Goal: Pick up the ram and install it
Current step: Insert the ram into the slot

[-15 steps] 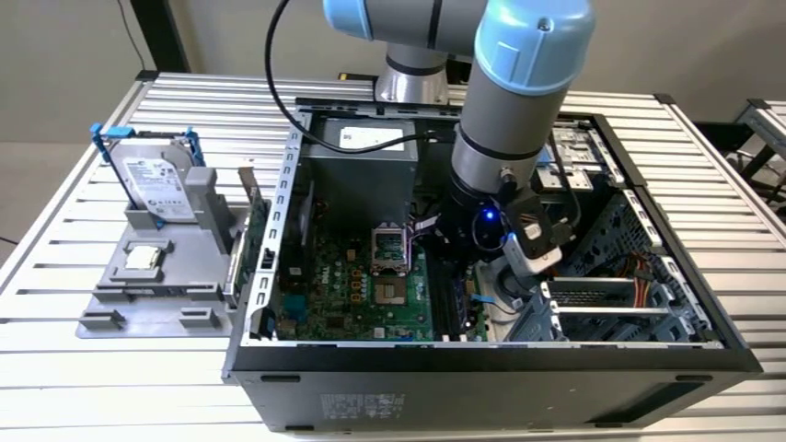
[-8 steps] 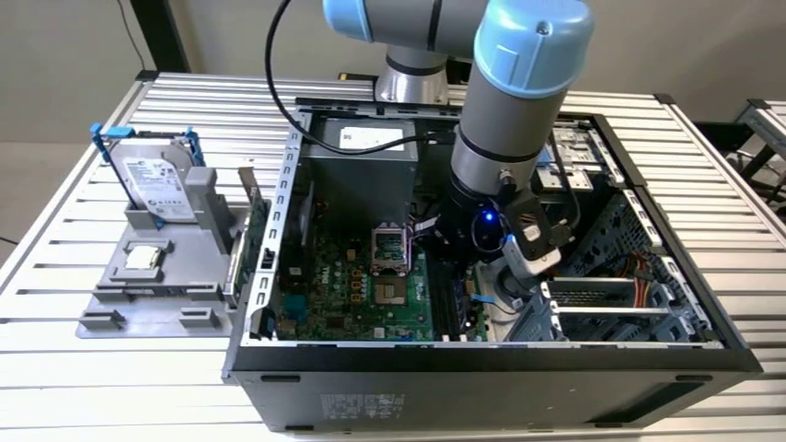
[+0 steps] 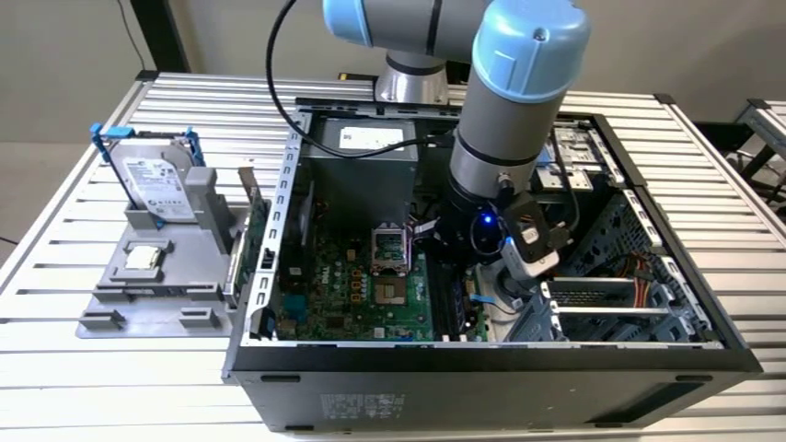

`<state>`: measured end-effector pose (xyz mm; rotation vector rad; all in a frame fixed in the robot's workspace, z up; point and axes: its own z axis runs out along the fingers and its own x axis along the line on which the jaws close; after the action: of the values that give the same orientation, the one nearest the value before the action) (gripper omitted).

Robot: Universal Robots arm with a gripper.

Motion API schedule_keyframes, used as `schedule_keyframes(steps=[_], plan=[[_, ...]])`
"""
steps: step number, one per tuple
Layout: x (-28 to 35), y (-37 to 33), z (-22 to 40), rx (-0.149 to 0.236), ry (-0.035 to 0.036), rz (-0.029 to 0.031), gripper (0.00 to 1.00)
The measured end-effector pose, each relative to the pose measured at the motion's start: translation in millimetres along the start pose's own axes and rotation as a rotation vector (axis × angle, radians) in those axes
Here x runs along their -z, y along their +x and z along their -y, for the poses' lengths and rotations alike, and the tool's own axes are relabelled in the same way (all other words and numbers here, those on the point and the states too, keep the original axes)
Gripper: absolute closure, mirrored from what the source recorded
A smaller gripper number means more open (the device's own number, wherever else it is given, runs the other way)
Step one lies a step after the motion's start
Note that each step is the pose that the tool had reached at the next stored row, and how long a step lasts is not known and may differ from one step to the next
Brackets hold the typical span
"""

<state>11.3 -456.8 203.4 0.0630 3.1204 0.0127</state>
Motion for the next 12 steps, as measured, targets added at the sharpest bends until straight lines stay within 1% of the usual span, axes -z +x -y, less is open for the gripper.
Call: schedule_keyframes(steps=[4,12], plan=[[-1.0,0.0,-0.1,0.0,-0.0018,-0.0008,1.0],[-1.0,0.0,-0.1,0.0,-0.0017,-0.002,1.0]])
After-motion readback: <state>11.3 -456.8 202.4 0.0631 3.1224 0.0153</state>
